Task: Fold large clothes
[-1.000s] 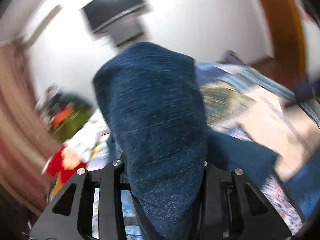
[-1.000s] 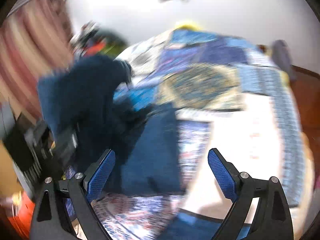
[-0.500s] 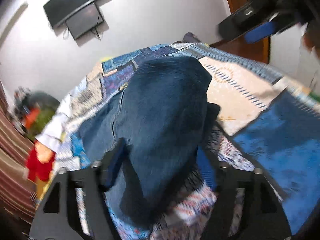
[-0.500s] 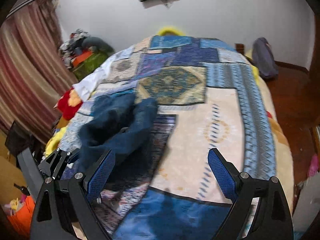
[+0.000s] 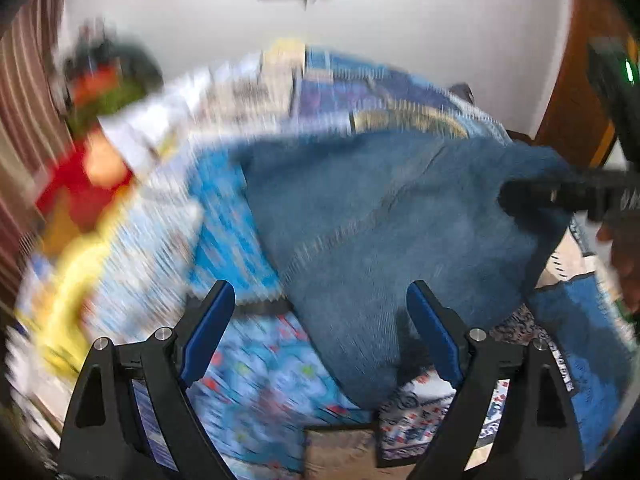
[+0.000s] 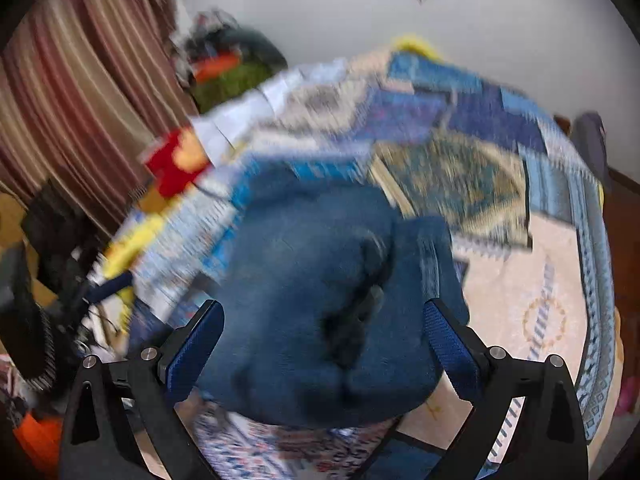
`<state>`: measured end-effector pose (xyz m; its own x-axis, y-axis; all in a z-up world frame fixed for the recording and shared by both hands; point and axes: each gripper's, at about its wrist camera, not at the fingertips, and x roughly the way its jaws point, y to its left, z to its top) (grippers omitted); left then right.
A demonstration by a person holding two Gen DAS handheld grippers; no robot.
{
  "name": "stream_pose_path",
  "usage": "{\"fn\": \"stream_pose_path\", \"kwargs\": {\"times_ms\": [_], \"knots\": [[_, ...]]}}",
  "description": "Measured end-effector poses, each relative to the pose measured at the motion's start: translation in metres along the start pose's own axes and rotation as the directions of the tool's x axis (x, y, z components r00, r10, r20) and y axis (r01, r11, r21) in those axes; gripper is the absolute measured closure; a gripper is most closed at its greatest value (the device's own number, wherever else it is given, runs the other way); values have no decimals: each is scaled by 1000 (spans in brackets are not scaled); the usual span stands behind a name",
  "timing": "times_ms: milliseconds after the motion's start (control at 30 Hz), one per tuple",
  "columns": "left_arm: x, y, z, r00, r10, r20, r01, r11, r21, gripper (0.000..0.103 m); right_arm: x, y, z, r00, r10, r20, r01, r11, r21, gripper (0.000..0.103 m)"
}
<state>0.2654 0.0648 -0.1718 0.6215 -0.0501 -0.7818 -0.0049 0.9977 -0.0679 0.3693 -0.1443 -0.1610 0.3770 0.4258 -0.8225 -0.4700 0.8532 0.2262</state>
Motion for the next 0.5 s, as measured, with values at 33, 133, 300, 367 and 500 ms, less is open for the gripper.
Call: {"fn": "stream_pose_path", "kwargs": {"times_ms": [33,133,300,367,500], "knots": [[15,3,-5,997,-43,-60,41,999,-33,15,7,-11,-7,1000,9,-16,-9,1000,20,4],[38,10,-24,980,-164,-113,151,982,-116,11,16,-45,-28,995,79,-59,-72,992,101,4],[50,18,-35,952,-264,-157,228,950,-215,2,13,-72,-63,990,108,-94,-92,983,161,0],[48,22,-33,952,-261,-161,224,950,-216,2,7,-78,-67,988,117,-104,-96,978,185,0],[37,26,-24,969,-197,-150,172,971,-169,3,-9,-79,-59,986,100,-130,-76,982,175,0]]}}
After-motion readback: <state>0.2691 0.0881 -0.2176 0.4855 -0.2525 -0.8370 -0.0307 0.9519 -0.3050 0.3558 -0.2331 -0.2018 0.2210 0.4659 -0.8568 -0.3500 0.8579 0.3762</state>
